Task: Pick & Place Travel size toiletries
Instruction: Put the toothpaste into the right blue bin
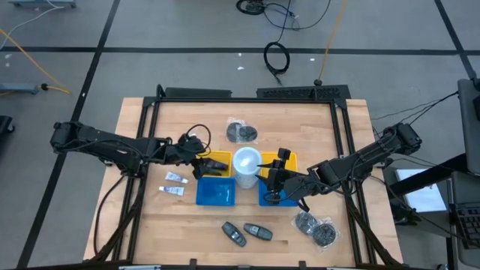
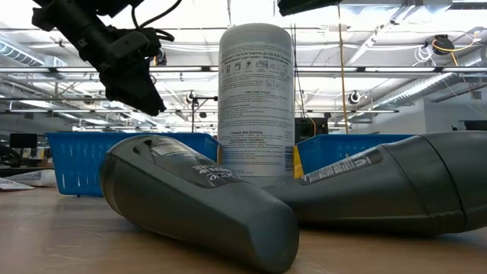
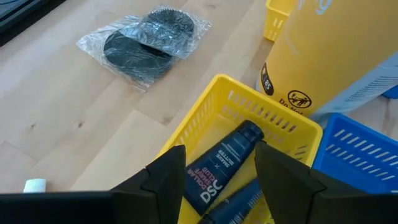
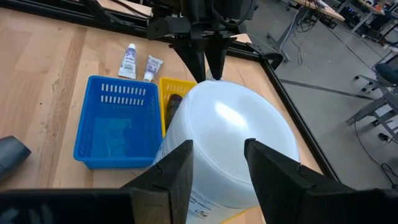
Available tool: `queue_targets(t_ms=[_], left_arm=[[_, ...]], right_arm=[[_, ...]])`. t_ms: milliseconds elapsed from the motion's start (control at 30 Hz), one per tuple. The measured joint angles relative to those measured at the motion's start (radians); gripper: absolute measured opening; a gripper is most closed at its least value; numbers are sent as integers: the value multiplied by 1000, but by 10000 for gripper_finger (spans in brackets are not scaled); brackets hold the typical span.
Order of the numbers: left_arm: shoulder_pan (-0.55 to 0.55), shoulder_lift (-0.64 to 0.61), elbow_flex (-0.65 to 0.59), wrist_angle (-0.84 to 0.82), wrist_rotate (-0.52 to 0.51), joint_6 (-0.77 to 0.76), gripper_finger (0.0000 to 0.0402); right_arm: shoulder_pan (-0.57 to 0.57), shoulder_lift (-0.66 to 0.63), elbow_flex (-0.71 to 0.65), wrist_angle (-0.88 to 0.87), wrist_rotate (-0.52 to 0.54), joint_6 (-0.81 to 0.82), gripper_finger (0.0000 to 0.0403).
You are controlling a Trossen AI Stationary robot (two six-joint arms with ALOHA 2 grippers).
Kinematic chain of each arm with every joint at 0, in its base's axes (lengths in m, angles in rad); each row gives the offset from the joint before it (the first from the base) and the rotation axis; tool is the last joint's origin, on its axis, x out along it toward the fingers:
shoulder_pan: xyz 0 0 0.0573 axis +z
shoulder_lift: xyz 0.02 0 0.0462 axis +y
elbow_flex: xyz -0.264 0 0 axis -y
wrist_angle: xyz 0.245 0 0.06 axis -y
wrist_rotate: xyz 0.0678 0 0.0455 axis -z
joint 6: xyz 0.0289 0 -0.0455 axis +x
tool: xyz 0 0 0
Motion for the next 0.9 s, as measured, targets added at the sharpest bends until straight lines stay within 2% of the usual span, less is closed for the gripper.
queue_targets(t_ms=[233, 400, 533, 900], left_arm=[[16, 0, 0, -79, -75, -25, 176], [74, 0, 0, -261, -152, -177, 175], [122, 0, 0, -347, -140, -268, 175], [226, 0, 0, -457, -91, -247, 175]], right_arm=[[0, 0, 0, 0, 0, 0, 141], [0, 0, 0, 0, 0, 0, 141], [0, 0, -1, 0, 0, 0, 141], [0, 0, -1, 0, 0, 3, 141]])
